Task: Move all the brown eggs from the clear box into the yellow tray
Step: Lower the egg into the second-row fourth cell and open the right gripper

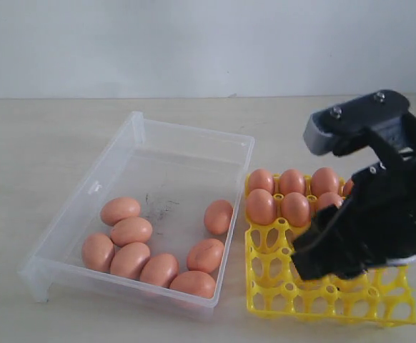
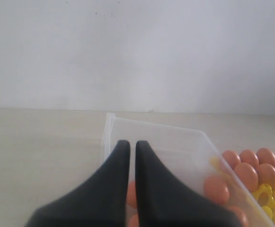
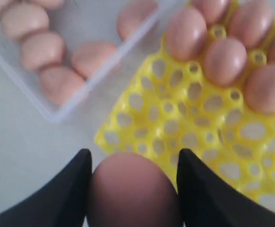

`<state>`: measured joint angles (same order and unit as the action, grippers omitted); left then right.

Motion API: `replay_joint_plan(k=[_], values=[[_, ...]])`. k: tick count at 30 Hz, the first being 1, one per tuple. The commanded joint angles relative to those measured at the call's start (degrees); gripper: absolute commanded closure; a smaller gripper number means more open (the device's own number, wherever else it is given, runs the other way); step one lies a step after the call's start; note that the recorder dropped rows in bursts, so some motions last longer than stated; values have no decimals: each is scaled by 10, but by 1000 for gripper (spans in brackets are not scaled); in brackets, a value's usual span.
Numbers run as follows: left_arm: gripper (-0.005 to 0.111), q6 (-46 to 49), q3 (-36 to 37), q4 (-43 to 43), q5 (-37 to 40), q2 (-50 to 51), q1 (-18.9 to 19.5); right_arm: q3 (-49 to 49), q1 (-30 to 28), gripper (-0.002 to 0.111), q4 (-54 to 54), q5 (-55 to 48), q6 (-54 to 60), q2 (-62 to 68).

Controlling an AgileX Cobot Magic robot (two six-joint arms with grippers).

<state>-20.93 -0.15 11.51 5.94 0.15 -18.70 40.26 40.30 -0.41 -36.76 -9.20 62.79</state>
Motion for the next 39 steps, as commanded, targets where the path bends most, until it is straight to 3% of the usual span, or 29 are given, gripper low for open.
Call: replay_joint_plan(k=[1, 10, 16, 21, 28, 34, 39], values=[[102, -5, 1, -1, -3, -2, -5, -3, -49, 109, 11, 141, -32, 33], [102, -5, 1, -1, -3, -2, -5, -136, -140, 109, 19, 558, -19, 59], [102, -5, 1, -1, -3, -2, -5, -238, -180, 109, 232, 730, 178, 59], [102, -5, 1, -1, -1, -2, -5, -330, -180, 109, 281, 935, 129, 59], [102, -5, 1, -1, -1, -2, -5, -348, -180, 109, 194, 926, 122, 59], [102, -5, 1, -1, -1, -2, -5, -348, -180, 109, 190, 912, 110, 100], [102, -5, 1, -1, -1, -2, -5, -348, -180, 109, 180, 1011, 75, 197]])
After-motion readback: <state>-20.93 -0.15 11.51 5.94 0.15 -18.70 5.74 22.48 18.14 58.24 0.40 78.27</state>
